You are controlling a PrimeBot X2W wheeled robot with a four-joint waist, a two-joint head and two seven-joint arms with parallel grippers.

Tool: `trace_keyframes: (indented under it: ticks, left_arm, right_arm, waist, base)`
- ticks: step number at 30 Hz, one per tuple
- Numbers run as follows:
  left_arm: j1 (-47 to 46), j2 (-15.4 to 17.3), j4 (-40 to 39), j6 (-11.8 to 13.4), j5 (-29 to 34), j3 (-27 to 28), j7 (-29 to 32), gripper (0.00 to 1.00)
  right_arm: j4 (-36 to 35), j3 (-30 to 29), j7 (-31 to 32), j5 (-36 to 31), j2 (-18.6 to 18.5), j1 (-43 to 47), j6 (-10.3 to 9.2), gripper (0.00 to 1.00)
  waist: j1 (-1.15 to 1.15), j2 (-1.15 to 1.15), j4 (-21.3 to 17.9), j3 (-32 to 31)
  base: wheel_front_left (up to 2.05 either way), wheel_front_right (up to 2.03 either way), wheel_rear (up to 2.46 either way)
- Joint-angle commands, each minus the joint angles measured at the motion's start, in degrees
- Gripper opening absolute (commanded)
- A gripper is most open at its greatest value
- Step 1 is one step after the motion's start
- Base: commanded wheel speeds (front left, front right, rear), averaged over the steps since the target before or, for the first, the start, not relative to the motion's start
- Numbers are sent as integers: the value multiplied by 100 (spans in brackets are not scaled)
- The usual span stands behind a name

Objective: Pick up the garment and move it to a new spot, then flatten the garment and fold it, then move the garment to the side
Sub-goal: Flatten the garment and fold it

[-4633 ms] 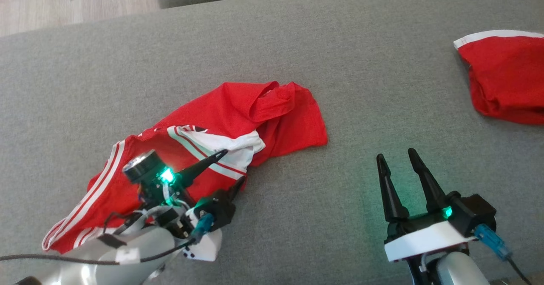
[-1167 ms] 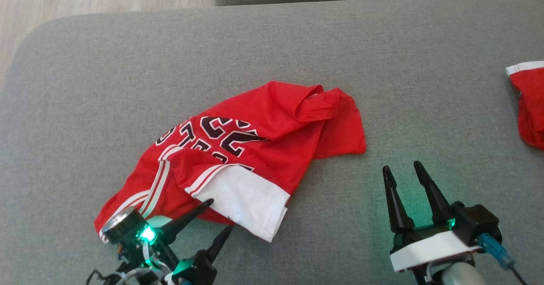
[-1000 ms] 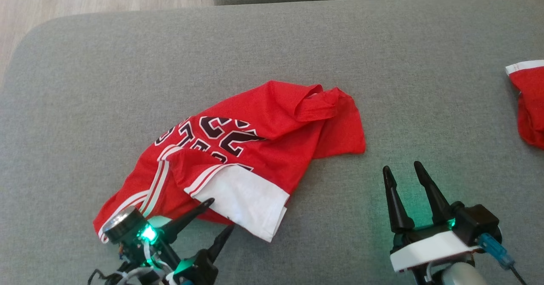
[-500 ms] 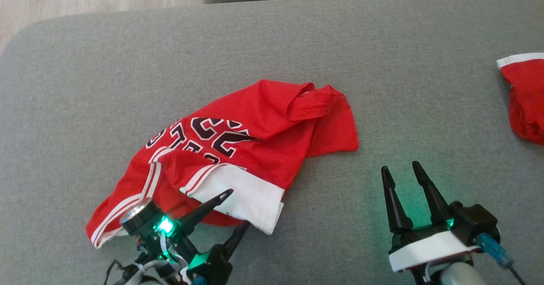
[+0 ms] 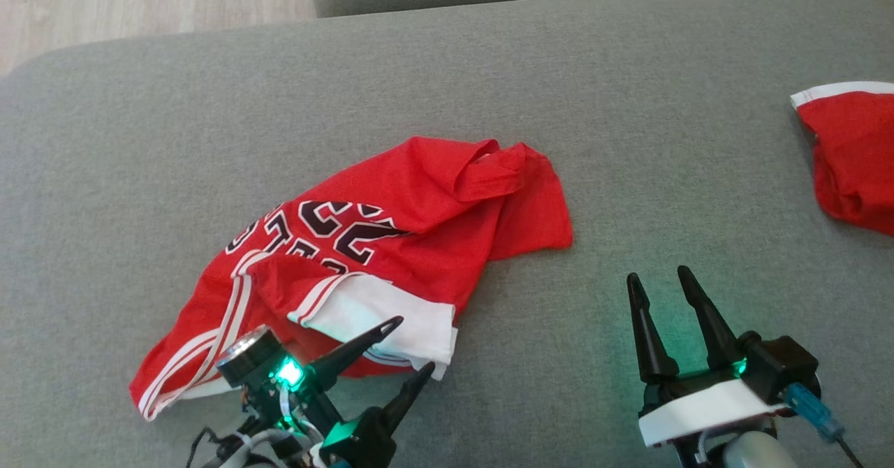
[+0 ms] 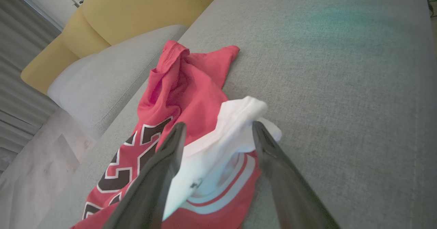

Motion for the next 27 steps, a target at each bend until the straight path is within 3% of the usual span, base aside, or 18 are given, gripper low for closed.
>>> trace_keyframes:
  ticks: [1, 6, 7, 8, 10, 11, 12, 20, 27]
  left_arm:
    - [-218, 62, -96, -30, 54, 189, -27, 100]
    - [-249, -4, -55, -97, 67, 176, -56, 100]
    - [-252, -9, -48, -104, 67, 174, -58, 96]
    - [-252, -10, -42, -112, 63, 172, -58, 67]
    - [-245, 1, -30, -133, 50, 169, -49, 34]
    - [-243, 12, -28, -137, 43, 168, -50, 4]
    - [-238, 25, -31, -144, 33, 167, -45, 0]
    - [-294, 139, -380, 44, 43, 317, -239, 0]
    - [-384, 581, -886, 423, -64, 774, -414, 0]
  right_arm:
    - [-147, 131, -62, 34, -3, -138, 39, 100]
    - [-148, 124, -62, 37, -1, -152, 39, 100]
    - [-148, 121, -62, 36, -1, -151, 39, 100]
    - [-147, 118, -62, 36, 0, -147, 39, 100]
    - [-147, 115, -62, 38, 0, -134, 39, 100]
    - [-149, 113, -62, 44, 0, -127, 39, 100]
    - [-151, 113, -62, 48, 0, -119, 39, 100]
    - [-111, 90, -62, 69, 1, -21, 39, 100]
    - [-97, 84, -62, 59, 1, 21, 39, 100]
  waist:
    - [0, 0, -44, 12]
    - [0, 0, -97, 32]
    - [0, 0, -109, 34]
    - [0, 0, -119, 33]
    - [0, 0, -136, 28]
    - [0, 0, -140, 24]
    - [0, 0, -143, 17]
    - [0, 0, -24, -110]
    - [0, 0, 94, -241]
  base:
    - [0, 0, 0]
    - [0, 0, 0]
    - [0, 0, 0]
    - [0, 0, 0]
    - [0, 0, 0]
    - [0, 0, 0]
    - [0, 0, 0]
    - [0, 0, 0]
    - [0, 0, 0]
